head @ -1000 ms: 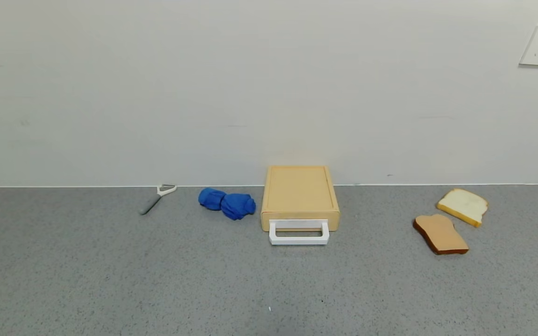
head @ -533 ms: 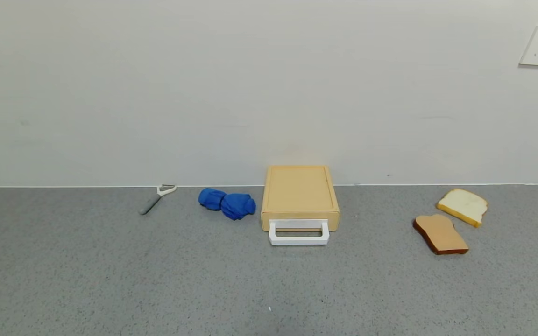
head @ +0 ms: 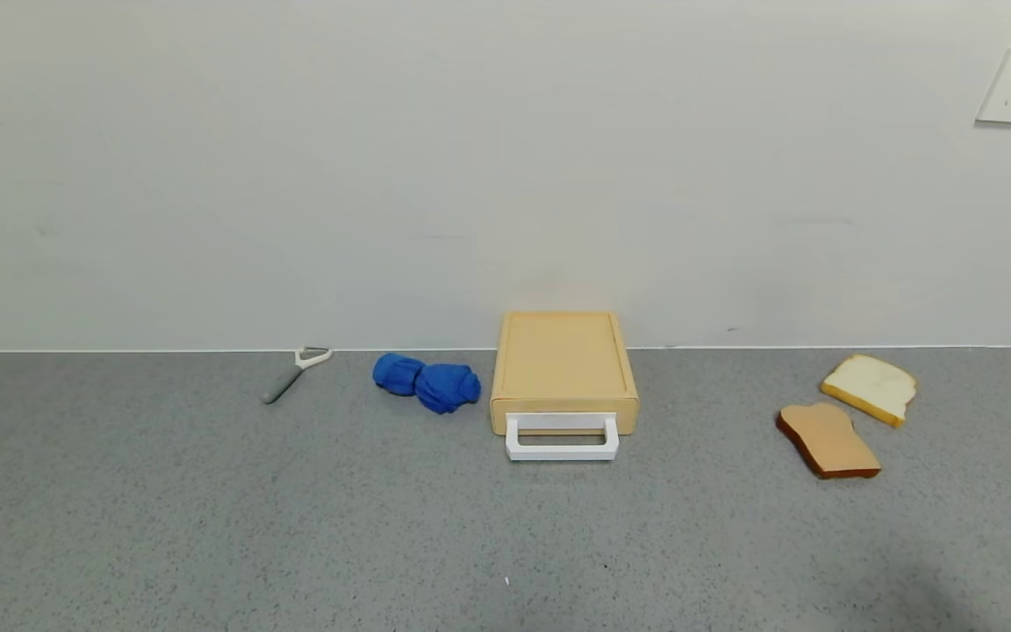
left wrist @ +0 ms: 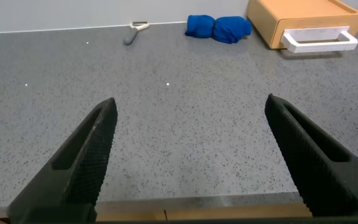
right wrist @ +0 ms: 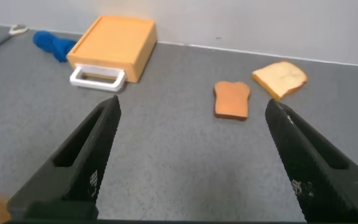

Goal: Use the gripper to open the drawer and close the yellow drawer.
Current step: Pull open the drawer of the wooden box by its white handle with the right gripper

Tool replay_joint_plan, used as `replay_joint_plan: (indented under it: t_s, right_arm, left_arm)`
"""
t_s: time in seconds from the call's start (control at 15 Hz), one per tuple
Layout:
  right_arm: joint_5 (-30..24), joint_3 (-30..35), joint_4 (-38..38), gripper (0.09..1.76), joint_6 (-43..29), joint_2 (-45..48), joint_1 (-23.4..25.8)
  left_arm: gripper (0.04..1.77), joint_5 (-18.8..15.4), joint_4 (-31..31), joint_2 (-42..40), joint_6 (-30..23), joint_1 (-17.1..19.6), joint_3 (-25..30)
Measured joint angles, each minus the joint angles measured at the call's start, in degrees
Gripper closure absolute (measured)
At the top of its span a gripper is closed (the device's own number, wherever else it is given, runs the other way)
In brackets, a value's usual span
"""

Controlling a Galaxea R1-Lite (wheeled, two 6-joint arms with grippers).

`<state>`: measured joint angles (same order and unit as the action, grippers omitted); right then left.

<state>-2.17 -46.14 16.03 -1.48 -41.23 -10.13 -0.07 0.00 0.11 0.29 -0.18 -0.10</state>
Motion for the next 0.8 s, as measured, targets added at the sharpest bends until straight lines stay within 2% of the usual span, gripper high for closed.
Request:
replay_joint_plan:
  t_s: [0.27, 0.8]
  right_arm:
    - [-0.61, -8.98, 2.84, 0.14, 0.29, -14.28, -4.72]
    - [-1.30, -23.61, 3.47, 0.14, 2.24, -38.86, -12.78]
  left_arm:
    - [0.09, 0.00, 0.00, 0.00, 0.00, 0.00, 0.00]
    - [0.09, -0.02, 0.00, 0.00, -0.05, 0.00, 0.00]
